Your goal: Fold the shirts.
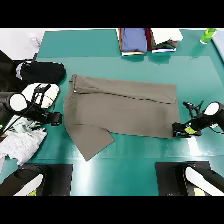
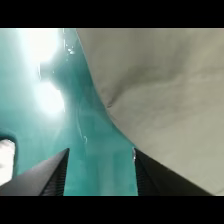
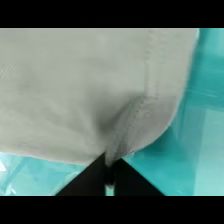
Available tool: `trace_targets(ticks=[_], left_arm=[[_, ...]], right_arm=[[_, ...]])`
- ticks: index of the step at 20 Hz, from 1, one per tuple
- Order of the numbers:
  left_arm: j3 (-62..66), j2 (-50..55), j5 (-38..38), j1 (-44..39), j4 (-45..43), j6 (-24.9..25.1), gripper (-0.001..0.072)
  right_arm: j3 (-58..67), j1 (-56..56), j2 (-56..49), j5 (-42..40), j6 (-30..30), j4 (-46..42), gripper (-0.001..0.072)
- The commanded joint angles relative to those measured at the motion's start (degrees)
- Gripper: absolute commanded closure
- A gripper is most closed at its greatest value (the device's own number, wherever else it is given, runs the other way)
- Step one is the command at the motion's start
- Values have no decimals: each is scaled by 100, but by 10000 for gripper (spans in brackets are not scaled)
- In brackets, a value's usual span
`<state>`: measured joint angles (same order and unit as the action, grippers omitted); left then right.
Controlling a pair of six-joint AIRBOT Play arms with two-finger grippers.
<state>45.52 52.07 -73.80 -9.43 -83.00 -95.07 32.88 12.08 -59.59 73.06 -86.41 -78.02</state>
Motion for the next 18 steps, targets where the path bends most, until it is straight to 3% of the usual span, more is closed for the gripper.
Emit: trace_targets(ticks=[1,5,15,17,18], left_arm=[[-328,-20,125,0,413,42,218],[-1408,-20,1134,-50,1626,249,219],[-1978,-17,1838,-588,1639,-70,238],[-1969,-22,1941,-588,1641,-68,563],[-1930,-22,1939,-588,1631,-44,681]], right_arm=[[-39,-164,229,-114,-35,-20,695],[-37,-164,470,-107,-37,-11,694],[-42,-164,466,-87,-39,9,694],[-39,-164,468,-85,-37,7,694],[-22,-164,468,-76,-35,4,694]])
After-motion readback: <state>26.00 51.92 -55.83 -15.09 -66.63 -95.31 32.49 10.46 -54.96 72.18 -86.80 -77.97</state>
